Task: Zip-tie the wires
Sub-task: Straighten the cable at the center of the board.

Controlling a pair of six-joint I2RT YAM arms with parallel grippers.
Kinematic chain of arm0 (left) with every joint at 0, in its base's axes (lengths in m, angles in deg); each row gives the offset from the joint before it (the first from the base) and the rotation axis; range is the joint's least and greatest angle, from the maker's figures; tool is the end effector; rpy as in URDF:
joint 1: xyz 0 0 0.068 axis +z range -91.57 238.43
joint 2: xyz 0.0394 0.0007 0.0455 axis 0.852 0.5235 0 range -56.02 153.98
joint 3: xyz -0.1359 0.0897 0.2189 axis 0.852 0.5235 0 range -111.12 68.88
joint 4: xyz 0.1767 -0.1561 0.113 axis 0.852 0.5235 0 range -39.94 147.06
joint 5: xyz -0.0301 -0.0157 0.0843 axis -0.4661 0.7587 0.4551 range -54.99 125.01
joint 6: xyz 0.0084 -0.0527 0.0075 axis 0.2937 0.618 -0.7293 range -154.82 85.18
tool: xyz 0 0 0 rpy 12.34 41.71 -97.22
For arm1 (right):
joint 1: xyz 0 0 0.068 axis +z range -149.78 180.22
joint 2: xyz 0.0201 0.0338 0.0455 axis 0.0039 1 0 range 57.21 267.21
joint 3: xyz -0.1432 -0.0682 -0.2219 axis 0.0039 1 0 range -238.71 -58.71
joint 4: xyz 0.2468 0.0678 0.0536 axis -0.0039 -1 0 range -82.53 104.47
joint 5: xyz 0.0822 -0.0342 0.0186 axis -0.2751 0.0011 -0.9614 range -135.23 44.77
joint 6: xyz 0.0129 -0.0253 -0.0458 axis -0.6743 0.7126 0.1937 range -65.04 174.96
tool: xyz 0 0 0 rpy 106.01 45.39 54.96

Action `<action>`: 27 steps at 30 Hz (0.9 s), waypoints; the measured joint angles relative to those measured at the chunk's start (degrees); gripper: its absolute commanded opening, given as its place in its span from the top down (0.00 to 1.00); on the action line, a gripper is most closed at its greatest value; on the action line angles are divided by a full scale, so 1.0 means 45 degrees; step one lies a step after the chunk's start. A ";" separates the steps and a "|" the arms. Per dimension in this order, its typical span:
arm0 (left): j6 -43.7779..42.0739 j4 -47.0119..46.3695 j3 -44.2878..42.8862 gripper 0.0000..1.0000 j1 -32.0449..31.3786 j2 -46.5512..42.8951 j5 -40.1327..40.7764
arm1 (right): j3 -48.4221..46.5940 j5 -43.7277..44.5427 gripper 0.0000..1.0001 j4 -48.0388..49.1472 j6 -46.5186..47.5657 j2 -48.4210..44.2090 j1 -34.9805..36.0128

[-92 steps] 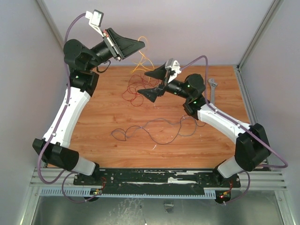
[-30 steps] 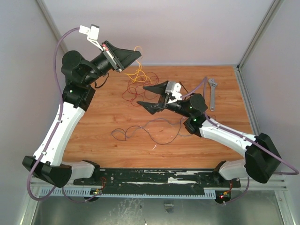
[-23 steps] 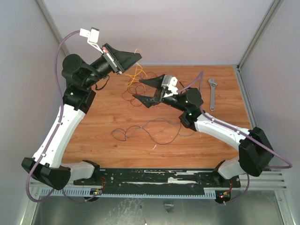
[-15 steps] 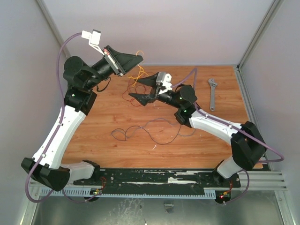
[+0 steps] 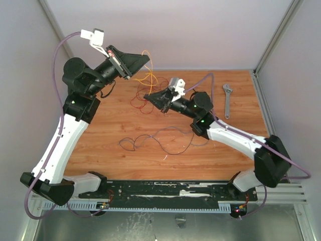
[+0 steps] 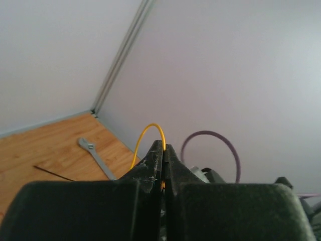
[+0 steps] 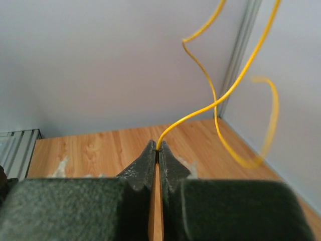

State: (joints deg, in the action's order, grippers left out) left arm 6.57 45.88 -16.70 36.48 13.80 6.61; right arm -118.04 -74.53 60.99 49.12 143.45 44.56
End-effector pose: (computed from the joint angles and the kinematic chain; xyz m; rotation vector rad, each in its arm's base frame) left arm 0.2231 -0.1081 0.5215 0.2411 1.3491 -1.2432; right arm 0.2362 0.2552 0.3548 -0.8593 1.0394 1.0598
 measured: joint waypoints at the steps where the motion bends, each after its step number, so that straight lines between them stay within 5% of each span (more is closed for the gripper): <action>1: -0.0272 0.0228 -0.0155 1.00 0.0000 -0.0024 0.0175 | 0.0117 0.0214 1.00 -0.0544 0.0053 -0.0345 -0.0024; 7: -0.2123 0.2317 0.0301 1.00 0.0000 -0.0724 0.1486 | -0.0646 0.1705 1.00 -0.5999 0.0826 -0.2419 -0.0141; 16: -0.3094 0.5144 0.5809 1.00 0.0000 -0.3750 0.5722 | -0.3283 0.3993 1.00 -1.4008 0.1409 -0.1914 -0.0131; 27: -0.1855 0.4891 0.9923 1.00 -0.0991 -0.3876 0.8335 | -0.2118 0.7902 1.00 -1.8200 0.0549 -0.0821 0.0102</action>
State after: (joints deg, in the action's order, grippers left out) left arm -1.78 67.89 27.96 32.02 -3.64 44.11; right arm -127.57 -38.97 -20.91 51.59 139.75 45.02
